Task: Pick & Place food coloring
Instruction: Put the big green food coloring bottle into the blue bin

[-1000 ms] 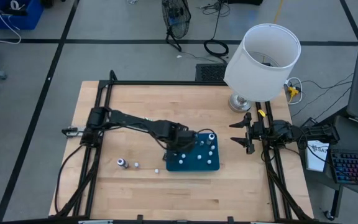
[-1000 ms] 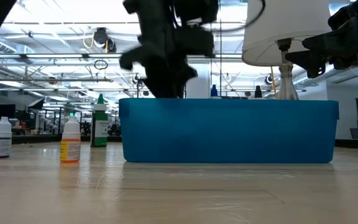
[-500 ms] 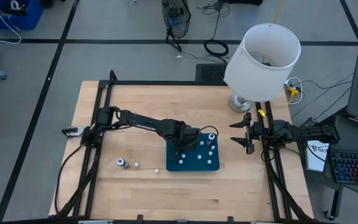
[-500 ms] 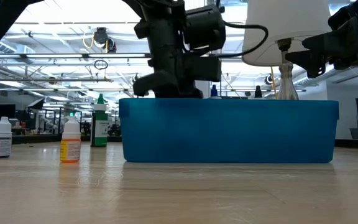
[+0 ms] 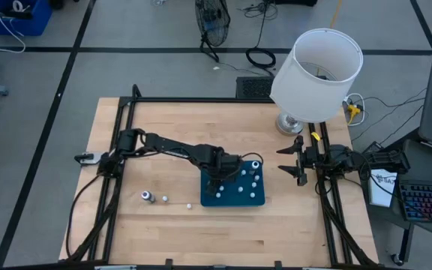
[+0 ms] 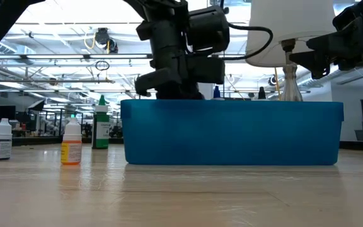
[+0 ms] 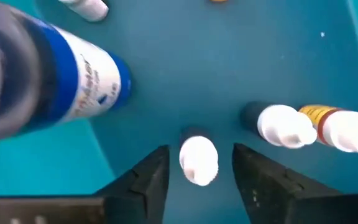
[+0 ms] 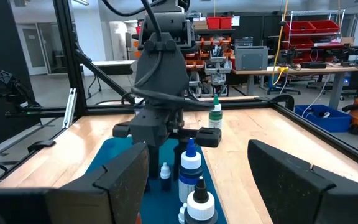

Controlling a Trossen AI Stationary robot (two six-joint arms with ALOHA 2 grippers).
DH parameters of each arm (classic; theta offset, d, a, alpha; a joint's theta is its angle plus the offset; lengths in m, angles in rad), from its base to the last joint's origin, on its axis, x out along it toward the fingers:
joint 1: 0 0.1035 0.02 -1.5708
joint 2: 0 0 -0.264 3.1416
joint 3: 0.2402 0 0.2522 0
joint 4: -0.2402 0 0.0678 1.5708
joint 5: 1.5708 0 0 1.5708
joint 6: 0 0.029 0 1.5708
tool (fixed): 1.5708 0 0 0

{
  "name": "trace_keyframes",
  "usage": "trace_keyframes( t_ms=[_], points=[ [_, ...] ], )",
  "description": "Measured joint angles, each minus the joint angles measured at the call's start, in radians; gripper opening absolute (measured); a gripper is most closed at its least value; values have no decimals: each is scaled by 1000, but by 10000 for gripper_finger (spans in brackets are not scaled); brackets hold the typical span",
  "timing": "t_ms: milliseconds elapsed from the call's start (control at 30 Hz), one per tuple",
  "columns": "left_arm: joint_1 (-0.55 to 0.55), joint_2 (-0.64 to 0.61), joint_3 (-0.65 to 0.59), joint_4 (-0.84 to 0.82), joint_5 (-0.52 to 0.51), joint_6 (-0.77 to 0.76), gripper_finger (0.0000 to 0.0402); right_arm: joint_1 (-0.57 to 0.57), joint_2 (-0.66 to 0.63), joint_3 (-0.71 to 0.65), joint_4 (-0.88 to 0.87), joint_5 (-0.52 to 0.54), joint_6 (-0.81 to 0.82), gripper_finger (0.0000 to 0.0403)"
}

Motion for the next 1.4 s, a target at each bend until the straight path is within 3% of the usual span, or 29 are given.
trace_keyframes(
  t_ms=[167,400,533,767,1067,1400],
  points=[
    [0,0,28,-16,-1,-5,208,0,0,0,0,0,0,263],
    [11,-5,188,-247,-50,-72,226,0,0,0,0,0,0,263],
    [50,-66,204,-288,-39,-88,227,0,0,0,0,0,0,263],
    [130,-319,-12,-240,22,-134,228,0,0,0,0,0,0,263],
    [216,-645,-444,-86,-189,-278,227,0,0,0,0,0,0,263],
    [258,-669,-508,-171,-189,-289,228,0,0,0,0,0,0,263]
  ],
)
